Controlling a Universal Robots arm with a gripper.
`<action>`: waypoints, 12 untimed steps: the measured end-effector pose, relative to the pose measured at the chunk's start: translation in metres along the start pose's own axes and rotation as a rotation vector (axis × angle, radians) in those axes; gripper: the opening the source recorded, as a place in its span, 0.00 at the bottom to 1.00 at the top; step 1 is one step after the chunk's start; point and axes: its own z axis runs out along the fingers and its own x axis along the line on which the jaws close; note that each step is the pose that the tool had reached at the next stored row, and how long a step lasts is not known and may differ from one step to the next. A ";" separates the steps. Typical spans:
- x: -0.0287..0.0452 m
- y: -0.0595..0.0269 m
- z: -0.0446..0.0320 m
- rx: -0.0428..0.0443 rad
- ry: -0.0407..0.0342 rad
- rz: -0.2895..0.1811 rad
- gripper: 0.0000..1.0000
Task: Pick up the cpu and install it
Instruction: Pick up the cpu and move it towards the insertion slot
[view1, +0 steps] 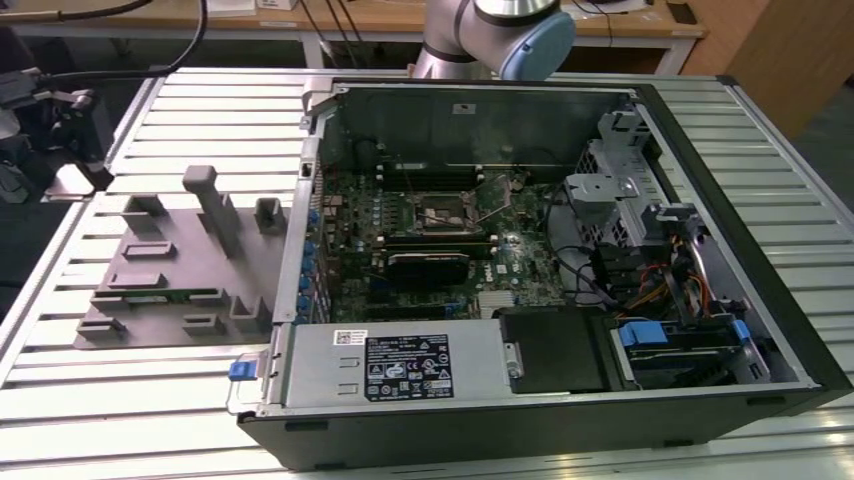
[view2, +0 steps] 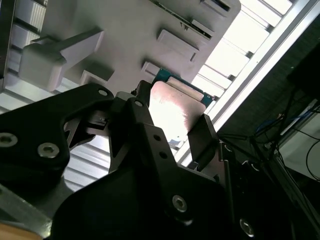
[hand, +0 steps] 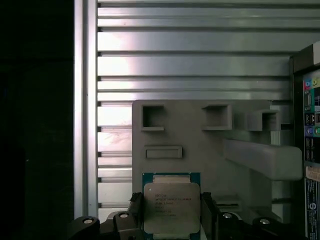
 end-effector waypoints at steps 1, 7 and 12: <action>-0.0001 0.0001 -0.0018 0.0000 -0.0001 0.000 0.55; -0.0004 0.0004 -0.0125 0.0000 -0.0004 0.000 0.55; -0.0005 0.0009 -0.0205 0.0000 -0.0011 0.000 0.55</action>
